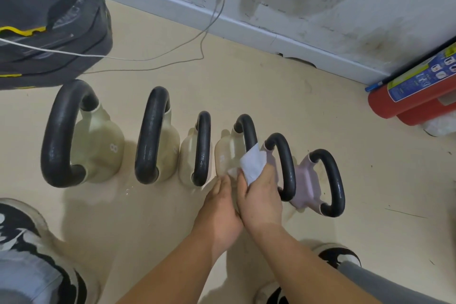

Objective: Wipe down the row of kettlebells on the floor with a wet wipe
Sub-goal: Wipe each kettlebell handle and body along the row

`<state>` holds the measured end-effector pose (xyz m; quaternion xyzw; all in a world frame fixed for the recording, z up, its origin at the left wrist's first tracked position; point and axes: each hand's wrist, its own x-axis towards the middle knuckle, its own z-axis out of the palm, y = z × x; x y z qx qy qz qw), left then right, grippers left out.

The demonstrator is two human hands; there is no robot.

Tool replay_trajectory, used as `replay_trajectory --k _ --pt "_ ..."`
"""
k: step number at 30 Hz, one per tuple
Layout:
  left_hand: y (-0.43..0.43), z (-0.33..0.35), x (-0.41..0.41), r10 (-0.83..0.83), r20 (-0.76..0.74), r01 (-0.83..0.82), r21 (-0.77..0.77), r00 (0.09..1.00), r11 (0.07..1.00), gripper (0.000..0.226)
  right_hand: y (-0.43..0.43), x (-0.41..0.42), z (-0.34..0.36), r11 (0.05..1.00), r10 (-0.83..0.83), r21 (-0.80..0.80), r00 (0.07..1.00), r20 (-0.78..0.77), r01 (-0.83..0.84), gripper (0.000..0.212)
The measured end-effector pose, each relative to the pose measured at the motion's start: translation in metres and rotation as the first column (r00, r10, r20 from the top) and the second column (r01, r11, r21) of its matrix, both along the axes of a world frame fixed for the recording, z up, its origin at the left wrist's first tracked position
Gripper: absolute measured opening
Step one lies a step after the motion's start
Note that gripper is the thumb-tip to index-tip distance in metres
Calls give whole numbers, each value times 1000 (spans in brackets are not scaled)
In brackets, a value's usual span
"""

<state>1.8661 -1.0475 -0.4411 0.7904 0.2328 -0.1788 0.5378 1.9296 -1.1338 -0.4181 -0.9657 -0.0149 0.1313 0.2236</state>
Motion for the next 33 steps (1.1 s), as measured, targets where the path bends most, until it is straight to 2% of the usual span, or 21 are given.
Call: replay_trajectory --k 2,4,7,9,11,13,15,17,20,22,24,28,31,33 --pt "-4 4 -3 -1 15 1 8 1000 1000 67 -9 -8 -11 999 20 -27 984 -177 -25 29" --pt "-4 8 -4 9 42 -9 1 999 1000 68 -13 -12 -21 999 29 -14 939 -343 -36 25" --pt "1 11 -2 22 -10 -23 -34 1000 999 64 -7 -9 -20 999 -6 30 897 -441 21 36" --pt "5 12 0 35 -46 -37 -49 998 998 51 -8 -8 -12 996 -12 65 785 -619 67 30" --pt "8 17 3 40 -66 -46 -91 997 995 50 -14 -6 4 997 72 36 622 -780 -69 19" --pt "9 23 6 54 -104 -72 -182 993 981 44 -20 0 22 984 130 42 534 -836 -174 24" --pt "9 34 10 58 -128 -86 -225 990 971 21 -24 7 35 985 146 76 512 -846 -156 34" --pt "12 44 11 57 -138 -87 -226 989 970 17 -27 10 51 989 145 107 489 -860 -105 38" --pt "18 55 10 11 -109 -35 -226 994 973 16 -41 9 71 971 173 231 488 -856 61 32" --pt "22 64 9 -21 -74 3 -234 997 972 10 -48 12 82 897 208 364 488 -848 250 38" --pt "27 73 10 -33 -36 22 -273 999 962 5 -51 14 88 810 184 437 539 -822 390 44" --pt "31 93 17 17 106 14 -286 994 958 21 -45 17 95 707 55 499 665 -745 500 41" --pt "36 109 29 127 155 -76 -300 980 951 23 -34 25 106 594 14 577 710 -704 560 38" --pt "40 116 38 226 156 -161 -348 962 924 23 -26 32 114 566 -38 612 758 -651 553 35"
